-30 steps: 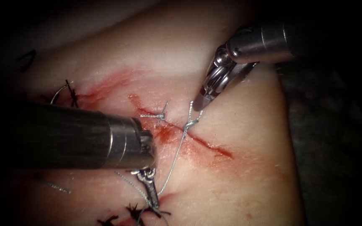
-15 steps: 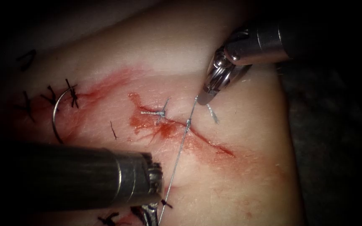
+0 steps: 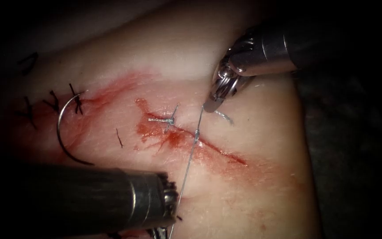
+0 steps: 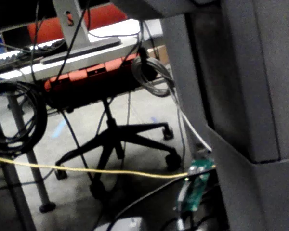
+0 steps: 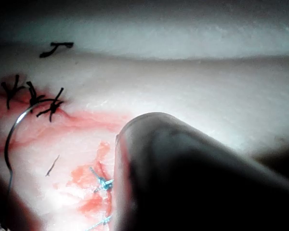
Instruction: Wound Closure
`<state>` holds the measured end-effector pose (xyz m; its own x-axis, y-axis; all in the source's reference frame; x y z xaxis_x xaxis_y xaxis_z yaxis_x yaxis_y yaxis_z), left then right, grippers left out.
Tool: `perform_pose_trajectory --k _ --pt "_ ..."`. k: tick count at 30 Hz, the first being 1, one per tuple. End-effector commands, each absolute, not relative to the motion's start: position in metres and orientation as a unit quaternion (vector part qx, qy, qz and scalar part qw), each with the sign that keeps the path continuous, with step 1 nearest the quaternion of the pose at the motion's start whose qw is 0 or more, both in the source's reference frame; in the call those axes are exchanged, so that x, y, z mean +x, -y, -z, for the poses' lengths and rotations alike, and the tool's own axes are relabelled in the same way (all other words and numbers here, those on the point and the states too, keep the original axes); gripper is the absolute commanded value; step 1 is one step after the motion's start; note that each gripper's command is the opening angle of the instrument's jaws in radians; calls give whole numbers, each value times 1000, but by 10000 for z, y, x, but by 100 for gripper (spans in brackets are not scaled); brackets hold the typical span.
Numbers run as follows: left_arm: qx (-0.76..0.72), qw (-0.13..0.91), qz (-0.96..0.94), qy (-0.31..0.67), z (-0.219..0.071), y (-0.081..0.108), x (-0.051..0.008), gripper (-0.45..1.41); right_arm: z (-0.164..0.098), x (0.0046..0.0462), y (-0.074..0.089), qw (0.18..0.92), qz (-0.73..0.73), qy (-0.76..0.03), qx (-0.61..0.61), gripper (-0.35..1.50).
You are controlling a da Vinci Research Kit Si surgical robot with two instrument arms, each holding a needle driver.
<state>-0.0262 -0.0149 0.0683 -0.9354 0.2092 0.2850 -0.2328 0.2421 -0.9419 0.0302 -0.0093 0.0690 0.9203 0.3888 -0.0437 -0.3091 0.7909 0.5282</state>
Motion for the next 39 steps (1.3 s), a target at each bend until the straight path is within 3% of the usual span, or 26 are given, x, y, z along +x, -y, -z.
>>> perform_pose_trajectory --k 1,21,32,34,35,36,37,39 --pt "9 177 -615 768 -687 154 -266 -45 -693 311 92 944 -185 -79 261 -35" --pt "33 155 -616 772 -683 163 -264 -45 -695 297 81 955 -203 -49 212 -35" --pt "4 183 -605 775 -681 140 -262 -45 -686 298 87 950 -189 -58 244 -35" --pt "-14 207 -605 769 -680 121 -261 -45 -680 301 92 950 -125 -98 268 -5" --pt "-21 221 -605 765 -679 111 -260 -45 -676 302 94 948 -124 -104 274 19" --pt "-36 234 -609 757 -679 95 -258 -45 -670 303 96 947 -127 -110 274 57" --pt "-50 248 -607 753 -678 82 -257 -45 -666 304 98 947 -129 -115 270 79" --pt "-85 273 -607 742 -676 52 -251 -45 -655 302 100 947 -133 -128 262 103"
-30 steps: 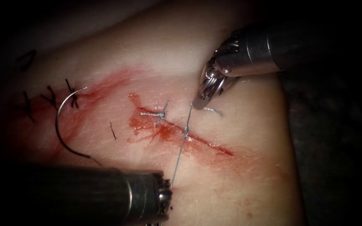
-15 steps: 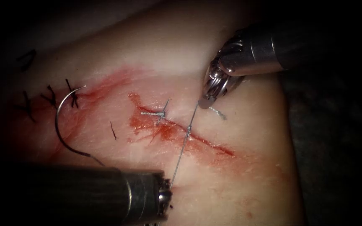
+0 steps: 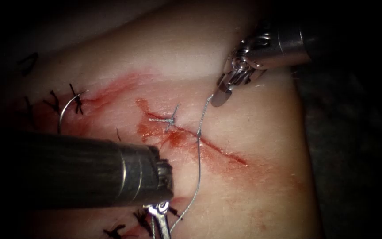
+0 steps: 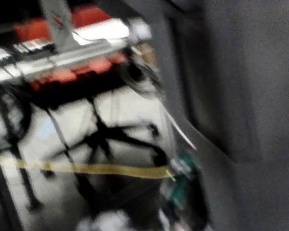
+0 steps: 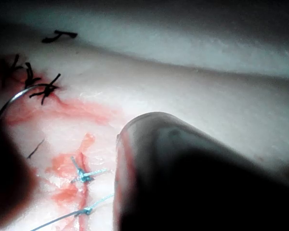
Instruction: Wound Closure
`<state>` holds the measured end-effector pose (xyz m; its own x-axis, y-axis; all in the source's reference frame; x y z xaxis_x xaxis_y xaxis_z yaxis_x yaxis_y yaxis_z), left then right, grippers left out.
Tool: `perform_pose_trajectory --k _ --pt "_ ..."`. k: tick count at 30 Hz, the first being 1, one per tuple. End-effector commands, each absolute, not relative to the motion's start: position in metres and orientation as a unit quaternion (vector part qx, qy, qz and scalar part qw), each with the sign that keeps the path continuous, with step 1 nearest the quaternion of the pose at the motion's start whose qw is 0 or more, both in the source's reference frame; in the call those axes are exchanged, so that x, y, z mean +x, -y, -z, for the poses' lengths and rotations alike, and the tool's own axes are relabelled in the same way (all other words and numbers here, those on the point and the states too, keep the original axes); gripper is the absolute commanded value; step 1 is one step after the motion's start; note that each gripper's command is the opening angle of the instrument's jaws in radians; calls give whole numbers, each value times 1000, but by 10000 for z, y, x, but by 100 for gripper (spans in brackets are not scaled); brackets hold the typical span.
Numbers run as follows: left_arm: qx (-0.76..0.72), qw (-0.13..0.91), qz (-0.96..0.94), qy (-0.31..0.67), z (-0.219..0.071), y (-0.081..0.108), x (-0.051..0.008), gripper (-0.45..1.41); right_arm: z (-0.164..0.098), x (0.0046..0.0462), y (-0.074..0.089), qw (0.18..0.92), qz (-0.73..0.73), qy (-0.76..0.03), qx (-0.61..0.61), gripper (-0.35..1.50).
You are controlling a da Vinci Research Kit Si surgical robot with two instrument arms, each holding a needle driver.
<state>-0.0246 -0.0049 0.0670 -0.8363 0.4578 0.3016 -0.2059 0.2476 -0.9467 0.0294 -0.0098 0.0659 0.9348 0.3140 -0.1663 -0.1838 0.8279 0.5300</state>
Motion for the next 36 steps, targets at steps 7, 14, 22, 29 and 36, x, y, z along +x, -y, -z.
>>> perform_pose_trajectory --k 7,14,22,29,36 --pt "-150 333 -640 675 -665 -26 -215 -45 -614 279 89 943 -151 -172 244 123" --pt "-154 347 -669 639 -675 -43 -196 -45 -577 264 78 936 -207 -210 194 128" --pt "-154 309 -684 643 -664 -34 -199 -45 -549 279 100 867 -341 -302 203 -35" --pt "-180 280 -699 633 -651 -47 -213 -45 -556 297 134 792 -379 -408 249 -35" --pt "-218 281 -743 567 -651 -75 -220 -45 -605 294 165 768 -321 -437 342 -35"
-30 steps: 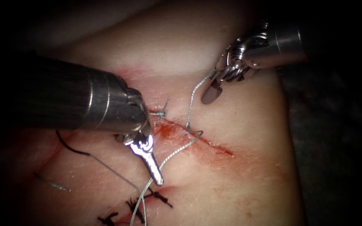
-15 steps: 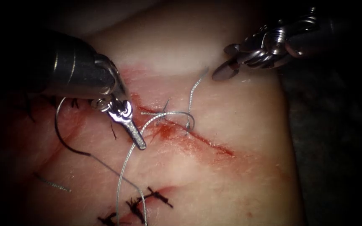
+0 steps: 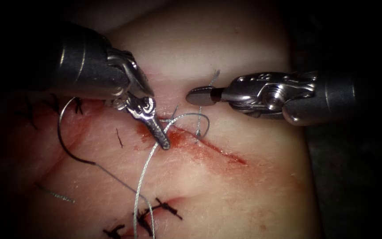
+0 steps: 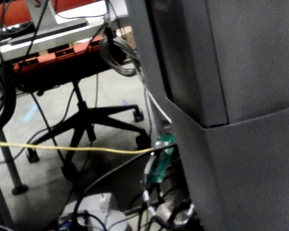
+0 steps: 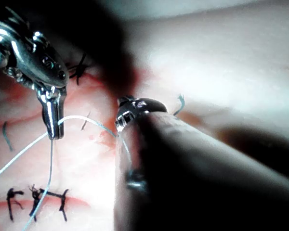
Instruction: Wound Closure
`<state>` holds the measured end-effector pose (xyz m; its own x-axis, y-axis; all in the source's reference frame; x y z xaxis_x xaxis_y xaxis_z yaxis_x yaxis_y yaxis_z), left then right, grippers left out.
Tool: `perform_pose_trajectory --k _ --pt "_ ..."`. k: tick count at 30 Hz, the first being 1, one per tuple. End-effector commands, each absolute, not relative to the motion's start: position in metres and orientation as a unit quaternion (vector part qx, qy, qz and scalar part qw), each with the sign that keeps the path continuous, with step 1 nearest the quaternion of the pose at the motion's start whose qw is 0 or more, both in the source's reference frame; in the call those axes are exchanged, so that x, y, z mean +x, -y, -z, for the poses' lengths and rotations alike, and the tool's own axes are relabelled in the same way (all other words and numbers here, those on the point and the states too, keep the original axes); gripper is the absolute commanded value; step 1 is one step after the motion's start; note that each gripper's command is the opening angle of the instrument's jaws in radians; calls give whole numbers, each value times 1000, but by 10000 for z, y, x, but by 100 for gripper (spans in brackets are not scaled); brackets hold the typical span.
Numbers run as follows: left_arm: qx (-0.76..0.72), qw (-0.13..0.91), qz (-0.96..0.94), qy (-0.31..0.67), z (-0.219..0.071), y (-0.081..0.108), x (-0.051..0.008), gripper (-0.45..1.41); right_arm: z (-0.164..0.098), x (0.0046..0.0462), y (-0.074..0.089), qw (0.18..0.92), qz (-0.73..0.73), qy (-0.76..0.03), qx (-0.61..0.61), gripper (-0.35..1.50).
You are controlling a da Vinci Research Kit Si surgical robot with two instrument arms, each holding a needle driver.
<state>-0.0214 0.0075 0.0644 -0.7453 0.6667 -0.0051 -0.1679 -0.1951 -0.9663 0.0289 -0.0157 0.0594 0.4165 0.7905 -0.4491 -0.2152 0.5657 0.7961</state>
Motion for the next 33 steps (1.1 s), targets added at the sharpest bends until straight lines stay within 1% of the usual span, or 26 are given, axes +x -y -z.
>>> perform_pose_trajectory --k 1,3,4,5,6,9,11,15,25,33 --pt "-213 285 -760 544 -656 -79 -221 -45 -615 293 172 750 -306 -461 362 -35" --pt "-209 283 -781 516 -664 -85 -220 -45 -629 292 180 718 -288 -505 382 -35" --pt "-210 285 -797 489 -675 -92 -218 -45 -640 292 187 688 -285 -534 399 -35" --pt "-210 286 -804 478 -679 -95 -217 -45 -642 292 189 683 -282 -541 402 -35" --pt "-210 293 -819 447 -689 -103 -215 -45 -644 294 192 669 -275 -556 410 -35" --pt "-198 297 -839 410 -705 -109 -214 -45 -640 297 192 636 -275 -585 422 -35" --pt "-191 300 -846 397 -715 -109 -213 -45 -637 299 190 628 -274 -601 412 -35" --pt "-169 292 -850 405 -738 -94 -213 -45 -637 303 188 625 -289 -624 370 -35" --pt "-145 275 -851 423 -756 -69 -223 -45 -654 305 184 580 -315 -670 340 -35" --pt "-135 272 -845 441 -757 -58 -223 -45 -676 299 184 566 -350 -678 312 -35"
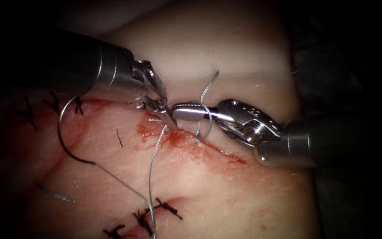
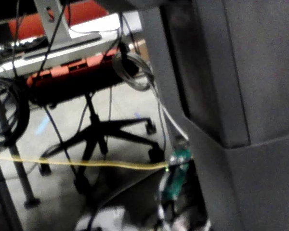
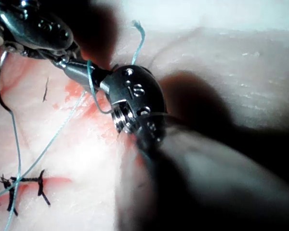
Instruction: Wound Closure
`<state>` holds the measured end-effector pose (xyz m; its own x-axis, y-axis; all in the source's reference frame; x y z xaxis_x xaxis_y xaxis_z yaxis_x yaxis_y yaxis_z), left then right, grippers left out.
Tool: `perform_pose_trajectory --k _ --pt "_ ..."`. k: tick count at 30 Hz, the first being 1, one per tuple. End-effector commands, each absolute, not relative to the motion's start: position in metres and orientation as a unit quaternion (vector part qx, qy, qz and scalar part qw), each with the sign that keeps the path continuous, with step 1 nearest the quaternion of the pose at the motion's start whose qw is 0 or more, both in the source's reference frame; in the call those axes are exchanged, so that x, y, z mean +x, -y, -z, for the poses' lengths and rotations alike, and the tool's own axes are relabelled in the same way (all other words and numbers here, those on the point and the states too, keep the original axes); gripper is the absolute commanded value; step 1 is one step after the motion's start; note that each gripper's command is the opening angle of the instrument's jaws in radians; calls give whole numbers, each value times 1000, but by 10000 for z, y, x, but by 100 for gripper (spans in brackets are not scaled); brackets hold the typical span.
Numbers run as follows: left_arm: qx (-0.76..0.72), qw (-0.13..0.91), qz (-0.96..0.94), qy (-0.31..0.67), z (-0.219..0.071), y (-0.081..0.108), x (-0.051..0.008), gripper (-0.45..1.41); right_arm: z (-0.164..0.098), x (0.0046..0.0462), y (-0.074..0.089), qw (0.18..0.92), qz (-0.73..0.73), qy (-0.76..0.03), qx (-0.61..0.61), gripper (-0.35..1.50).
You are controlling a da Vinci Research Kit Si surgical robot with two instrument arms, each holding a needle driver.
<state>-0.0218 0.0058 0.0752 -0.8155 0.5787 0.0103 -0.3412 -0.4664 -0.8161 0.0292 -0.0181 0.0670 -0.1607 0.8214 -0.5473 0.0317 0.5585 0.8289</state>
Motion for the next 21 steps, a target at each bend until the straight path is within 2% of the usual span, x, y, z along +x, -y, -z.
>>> perform_pose_trajectory --k 1,13,16,21 --pt "-134 273 -843 443 -756 -56 -222 -45 -678 298 185 564 -354 -679 310 -35" --pt "-144 275 -822 477 -734 -35 -237 -45 -670 303 199 613 -461 -615 186 -35" --pt "-143 275 -820 480 -733 -32 -244 -45 -660 305 205 602 -511 -586 183 -35" --pt "-138 277 -819 484 -736 -27 -247 -45 -650 308 209 588 -529 -581 189 -35"
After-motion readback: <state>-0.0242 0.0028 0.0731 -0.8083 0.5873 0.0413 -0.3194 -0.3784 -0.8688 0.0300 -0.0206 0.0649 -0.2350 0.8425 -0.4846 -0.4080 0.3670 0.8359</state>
